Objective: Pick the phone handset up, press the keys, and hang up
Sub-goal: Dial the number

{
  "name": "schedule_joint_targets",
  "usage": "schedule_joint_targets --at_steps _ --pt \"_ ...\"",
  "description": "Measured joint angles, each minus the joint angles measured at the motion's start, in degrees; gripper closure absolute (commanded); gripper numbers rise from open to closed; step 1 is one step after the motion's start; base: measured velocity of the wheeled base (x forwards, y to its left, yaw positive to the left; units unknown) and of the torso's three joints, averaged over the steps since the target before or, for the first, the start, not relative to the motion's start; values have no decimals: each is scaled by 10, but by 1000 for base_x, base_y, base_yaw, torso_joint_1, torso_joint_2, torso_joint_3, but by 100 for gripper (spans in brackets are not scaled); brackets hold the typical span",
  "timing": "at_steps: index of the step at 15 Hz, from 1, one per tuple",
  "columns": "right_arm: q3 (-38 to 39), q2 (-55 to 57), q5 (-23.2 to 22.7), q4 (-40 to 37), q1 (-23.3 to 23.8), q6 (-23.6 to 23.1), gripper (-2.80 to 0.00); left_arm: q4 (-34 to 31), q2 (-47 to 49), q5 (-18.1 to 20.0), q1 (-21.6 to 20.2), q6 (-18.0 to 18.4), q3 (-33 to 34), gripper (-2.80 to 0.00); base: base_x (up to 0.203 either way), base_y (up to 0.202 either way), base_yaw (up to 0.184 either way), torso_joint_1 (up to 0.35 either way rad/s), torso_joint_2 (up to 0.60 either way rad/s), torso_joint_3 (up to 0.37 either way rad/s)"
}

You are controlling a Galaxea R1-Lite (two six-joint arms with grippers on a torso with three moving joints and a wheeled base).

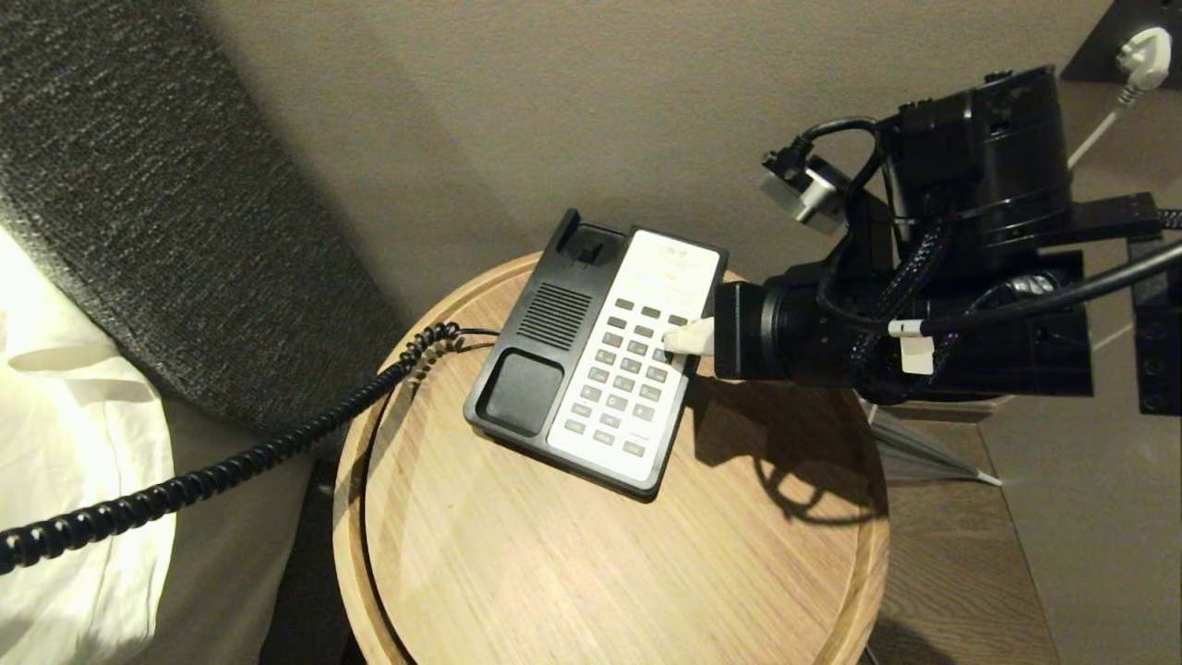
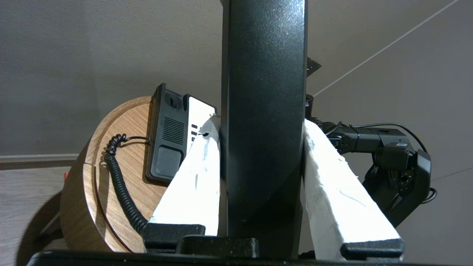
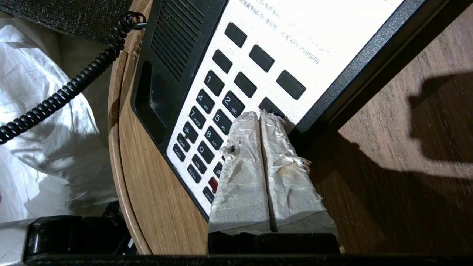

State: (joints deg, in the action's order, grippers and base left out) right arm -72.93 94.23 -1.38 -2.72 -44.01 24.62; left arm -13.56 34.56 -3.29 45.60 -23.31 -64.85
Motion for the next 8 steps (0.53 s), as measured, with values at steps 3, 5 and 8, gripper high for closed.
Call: schedule_joint_targets --at_steps 3,5,8 --pt "0 3 0 0 0 1 0 0 -5 0 0 0 7 0 0 0 0 0 0 0" --pt "1 7 0 1 0 1 0 0 -8 0 0 0 10 0 0 0 0 0 0 0" --pt "2 11 1 2 0 1 0 0 -10 0 0 1 11 0 0 0 0 0 0 0"
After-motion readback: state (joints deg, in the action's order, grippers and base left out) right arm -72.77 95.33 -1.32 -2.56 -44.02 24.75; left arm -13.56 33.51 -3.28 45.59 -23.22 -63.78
